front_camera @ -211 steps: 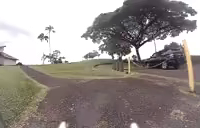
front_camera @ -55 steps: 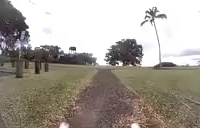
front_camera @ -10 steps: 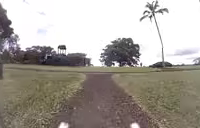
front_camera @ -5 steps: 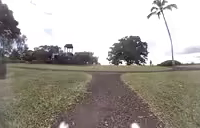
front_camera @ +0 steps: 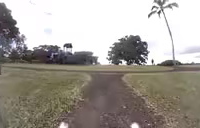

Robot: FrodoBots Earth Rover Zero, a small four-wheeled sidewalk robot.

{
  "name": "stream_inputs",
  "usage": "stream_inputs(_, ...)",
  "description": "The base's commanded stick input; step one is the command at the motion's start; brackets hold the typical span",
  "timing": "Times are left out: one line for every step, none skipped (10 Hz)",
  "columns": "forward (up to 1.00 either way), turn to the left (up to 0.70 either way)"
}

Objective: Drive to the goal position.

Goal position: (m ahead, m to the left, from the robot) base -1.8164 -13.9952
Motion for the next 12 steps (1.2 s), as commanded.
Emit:
stream_inputs(0.7, 0.0)
stream_inputs(0.7, 0.0)
stream_inputs(0.7, 0.0)
stream_inputs(0.7, 0.0)
stream_inputs(0.7, 0.0)
stream_inputs(0.7, 0.0)
stream_inputs(0.7, 0.0)
stream_inputs(0.7, 0.0)
stream_inputs(0.7, 0.0)
stream_inputs(0.7, 0.0)
stream_inputs(0.47, 0.0)
stream_inputs(0.14, 0.0)
